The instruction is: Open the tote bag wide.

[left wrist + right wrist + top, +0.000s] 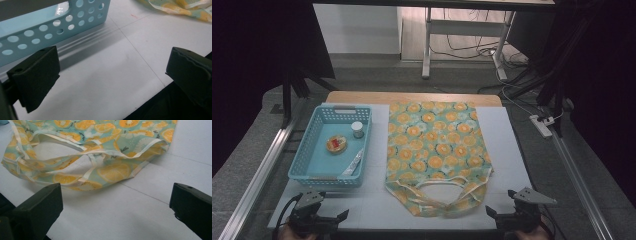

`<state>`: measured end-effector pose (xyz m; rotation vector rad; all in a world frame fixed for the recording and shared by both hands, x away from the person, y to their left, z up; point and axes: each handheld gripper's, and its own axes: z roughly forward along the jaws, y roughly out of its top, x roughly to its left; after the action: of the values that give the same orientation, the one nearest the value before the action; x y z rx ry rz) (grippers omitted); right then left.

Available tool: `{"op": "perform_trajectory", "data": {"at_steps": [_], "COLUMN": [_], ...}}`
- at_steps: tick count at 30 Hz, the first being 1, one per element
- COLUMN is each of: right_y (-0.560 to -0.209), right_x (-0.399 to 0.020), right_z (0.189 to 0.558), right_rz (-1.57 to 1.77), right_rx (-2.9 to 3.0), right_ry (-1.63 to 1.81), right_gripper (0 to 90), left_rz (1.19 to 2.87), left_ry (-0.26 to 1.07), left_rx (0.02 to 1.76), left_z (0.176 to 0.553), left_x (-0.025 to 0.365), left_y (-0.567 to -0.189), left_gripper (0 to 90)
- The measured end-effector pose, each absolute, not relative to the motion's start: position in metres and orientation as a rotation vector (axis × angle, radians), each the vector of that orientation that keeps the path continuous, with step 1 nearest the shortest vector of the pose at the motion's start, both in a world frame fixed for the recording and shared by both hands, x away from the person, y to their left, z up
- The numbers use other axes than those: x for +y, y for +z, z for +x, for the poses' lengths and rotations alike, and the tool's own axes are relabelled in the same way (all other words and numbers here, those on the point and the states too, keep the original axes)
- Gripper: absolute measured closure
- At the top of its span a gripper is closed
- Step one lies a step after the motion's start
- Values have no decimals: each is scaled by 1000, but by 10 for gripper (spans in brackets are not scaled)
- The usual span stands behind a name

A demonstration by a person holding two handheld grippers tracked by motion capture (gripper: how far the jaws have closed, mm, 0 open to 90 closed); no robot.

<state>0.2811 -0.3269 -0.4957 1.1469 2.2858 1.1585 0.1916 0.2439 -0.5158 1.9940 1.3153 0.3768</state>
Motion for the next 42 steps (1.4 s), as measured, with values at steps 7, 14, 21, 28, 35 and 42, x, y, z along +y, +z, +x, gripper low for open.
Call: {"op": "perform_trajectory", "data": {"at_steps": [7, 14, 21, 28, 35, 42], "right_y": [-496, -496, -497, -494, -490, -486], "right_x": [-325, -324, -323, -319, -311, -303], "right_z": [282, 282, 283, 280, 279, 279], "right_rz": [1128, 1117, 1111, 1071, 1007, 950], "right_rx": [2312, 2330, 2344, 2373, 2397, 2429], "right_ry": [1151, 1143, 1135, 1117, 1102, 1116], "right_gripper": [0, 0, 0, 0, 0, 0], "left_rz": [2008, 2017, 2023, 2022, 2027, 2030], "left_ry": [363, 352, 344, 339, 333, 331], "left_rx": [1302, 1290, 1281, 1283, 1283, 1282], "left_z": [192, 193, 193, 193, 194, 194], "left_x": [243, 243, 242, 242, 243, 243], "left_y": [-516, -517, -517, -517, -517, -517], "left_gripper": [0, 0, 0, 0, 0, 0]}}
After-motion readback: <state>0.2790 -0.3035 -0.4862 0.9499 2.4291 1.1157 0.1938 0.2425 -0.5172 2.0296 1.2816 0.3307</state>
